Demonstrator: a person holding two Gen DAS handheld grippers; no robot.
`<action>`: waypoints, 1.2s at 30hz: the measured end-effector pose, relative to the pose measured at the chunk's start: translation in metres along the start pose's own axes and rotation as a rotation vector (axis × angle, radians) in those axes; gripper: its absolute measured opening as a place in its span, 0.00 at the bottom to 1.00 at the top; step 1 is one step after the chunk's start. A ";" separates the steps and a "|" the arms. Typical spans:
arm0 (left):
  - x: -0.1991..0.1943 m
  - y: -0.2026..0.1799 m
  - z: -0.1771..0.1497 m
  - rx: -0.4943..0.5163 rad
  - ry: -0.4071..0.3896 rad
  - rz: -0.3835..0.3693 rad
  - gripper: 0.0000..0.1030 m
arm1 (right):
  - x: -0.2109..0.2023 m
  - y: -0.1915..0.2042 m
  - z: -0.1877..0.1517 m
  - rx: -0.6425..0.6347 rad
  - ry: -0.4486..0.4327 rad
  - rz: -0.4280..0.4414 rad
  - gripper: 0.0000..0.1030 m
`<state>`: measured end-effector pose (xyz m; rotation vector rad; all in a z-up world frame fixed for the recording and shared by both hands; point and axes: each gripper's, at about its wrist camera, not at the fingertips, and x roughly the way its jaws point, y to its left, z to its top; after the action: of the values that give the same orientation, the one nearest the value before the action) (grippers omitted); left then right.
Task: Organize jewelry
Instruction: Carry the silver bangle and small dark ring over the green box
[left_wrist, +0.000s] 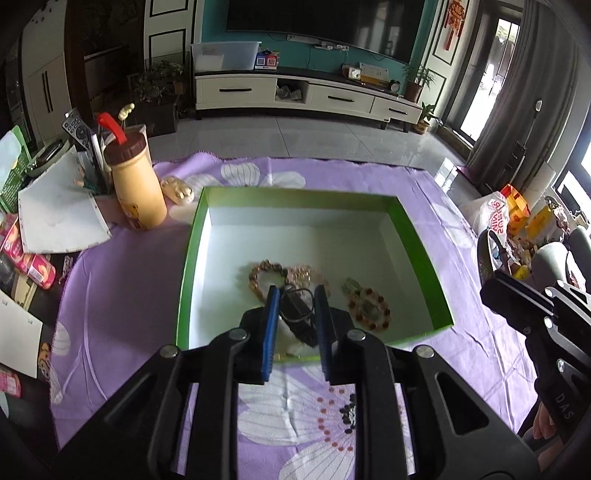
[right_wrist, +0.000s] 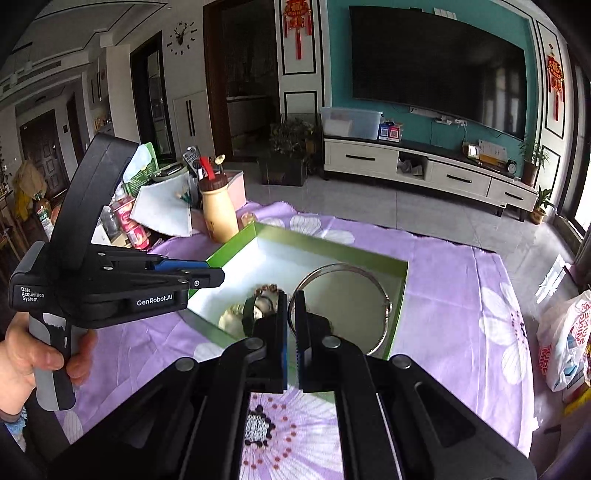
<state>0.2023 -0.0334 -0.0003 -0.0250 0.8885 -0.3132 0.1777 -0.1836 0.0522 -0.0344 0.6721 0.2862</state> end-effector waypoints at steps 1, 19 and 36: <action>0.000 0.001 0.004 -0.003 -0.003 0.001 0.18 | 0.001 -0.001 0.003 0.001 -0.001 0.000 0.03; 0.055 0.011 0.042 -0.059 0.066 0.007 0.18 | 0.064 -0.037 0.015 0.125 0.083 0.037 0.03; 0.093 0.015 0.044 -0.041 0.111 0.045 0.18 | 0.106 -0.048 0.005 0.157 0.141 0.037 0.03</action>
<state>0.2945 -0.0493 -0.0458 -0.0262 1.0040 -0.2565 0.2728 -0.2028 -0.0120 0.1090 0.8348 0.2678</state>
